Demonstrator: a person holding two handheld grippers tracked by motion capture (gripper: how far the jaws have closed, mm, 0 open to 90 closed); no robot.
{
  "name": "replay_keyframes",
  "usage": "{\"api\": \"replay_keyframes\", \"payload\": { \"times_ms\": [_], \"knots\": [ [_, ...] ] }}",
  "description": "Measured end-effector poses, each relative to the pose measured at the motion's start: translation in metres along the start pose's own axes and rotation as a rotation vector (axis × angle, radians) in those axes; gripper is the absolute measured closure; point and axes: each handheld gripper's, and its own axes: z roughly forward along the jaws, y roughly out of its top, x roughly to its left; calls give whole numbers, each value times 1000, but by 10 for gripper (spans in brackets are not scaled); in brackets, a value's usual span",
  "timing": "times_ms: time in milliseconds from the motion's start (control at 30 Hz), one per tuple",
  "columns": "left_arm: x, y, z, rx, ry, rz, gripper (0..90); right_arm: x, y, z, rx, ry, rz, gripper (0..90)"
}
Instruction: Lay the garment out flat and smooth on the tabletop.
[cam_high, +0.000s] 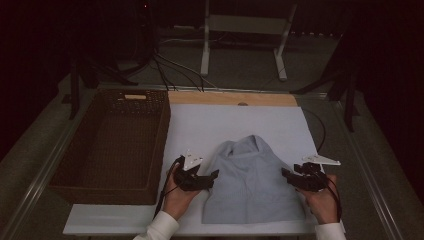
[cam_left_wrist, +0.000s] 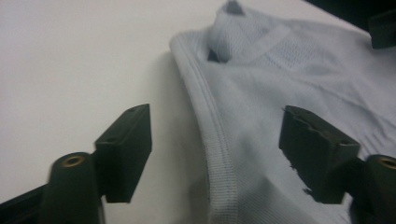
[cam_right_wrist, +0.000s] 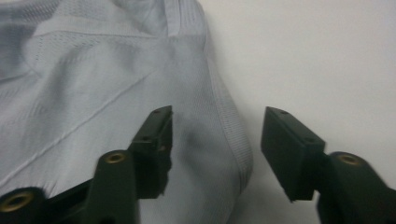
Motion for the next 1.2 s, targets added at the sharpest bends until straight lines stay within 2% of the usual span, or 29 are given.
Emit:
{"api": "replay_keyframes", "payload": {
  "times_ms": [67, 133, 233, 300, 400, 567, 933, 1000, 1200],
  "knots": [
    [1, -1, 4, 23, -25, -1, 345, 0, 1, 3, 19, 7, -3, 546],
    [-1, -1, 7, 46, -23, 10, 399, 0, 0, 3, 26, 10, -4, 665],
    [-6, -1, 7, 55, -42, 28, 562, 0, -1, 0, 42, 43, 19, 800],
    [-8, -1, 6, 50, -52, 36, 673, 1, -1, -4, 47, 49, 11, 819],
    [-8, 1, 1, 36, -71, 28, 750, 4, -2, -9, 48, 46, -6, 822],
    [-11, 1, -8, 20, -89, 33, 791, 6, -5, -22, 39, 46, -16, 822],
    [-15, -6, -28, 8, -104, 31, 796, 8, -17, -46, 20, 29, -33, 830],
    [-16, -9, -30, 7, -108, 25, 796, 7, -20, -51, 18, 25, -27, 830],
    [-19, -9, -30, 8, -104, 39, 792, 7, -26, -56, 24, 22, -28, 828]
  ]
}}
